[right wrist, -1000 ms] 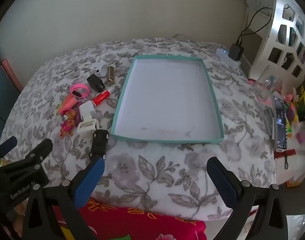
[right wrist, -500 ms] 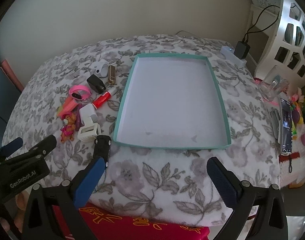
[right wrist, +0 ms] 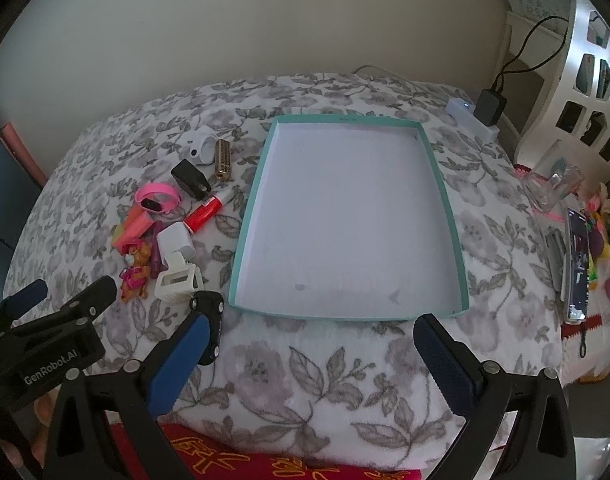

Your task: Organize rigid objects

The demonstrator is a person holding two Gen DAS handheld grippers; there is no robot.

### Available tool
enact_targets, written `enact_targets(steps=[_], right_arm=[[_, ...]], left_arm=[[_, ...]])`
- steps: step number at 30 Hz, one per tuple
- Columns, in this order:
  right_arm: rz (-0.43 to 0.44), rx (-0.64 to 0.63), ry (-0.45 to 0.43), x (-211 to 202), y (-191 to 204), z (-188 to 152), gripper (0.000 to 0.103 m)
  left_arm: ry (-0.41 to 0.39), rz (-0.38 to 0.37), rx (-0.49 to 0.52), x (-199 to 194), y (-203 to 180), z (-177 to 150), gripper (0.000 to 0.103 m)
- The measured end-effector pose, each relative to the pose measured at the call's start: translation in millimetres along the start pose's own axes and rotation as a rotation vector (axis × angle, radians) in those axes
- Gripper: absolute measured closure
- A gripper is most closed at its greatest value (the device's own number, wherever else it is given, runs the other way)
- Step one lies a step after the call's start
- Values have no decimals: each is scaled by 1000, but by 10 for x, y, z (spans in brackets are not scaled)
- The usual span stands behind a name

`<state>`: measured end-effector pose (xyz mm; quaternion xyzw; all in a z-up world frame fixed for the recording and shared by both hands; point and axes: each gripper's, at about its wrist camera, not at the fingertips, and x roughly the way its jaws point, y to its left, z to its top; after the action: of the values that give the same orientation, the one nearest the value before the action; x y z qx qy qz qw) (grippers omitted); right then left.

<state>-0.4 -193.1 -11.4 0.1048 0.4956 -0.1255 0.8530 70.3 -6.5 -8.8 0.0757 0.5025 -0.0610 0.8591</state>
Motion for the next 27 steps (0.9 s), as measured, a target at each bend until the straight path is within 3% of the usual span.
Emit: enact_targets(steps=[27], right_arm=[[-3,14,5,111,-44,123,0]], left_arm=[[0,7,1,76,-24,117,0]])
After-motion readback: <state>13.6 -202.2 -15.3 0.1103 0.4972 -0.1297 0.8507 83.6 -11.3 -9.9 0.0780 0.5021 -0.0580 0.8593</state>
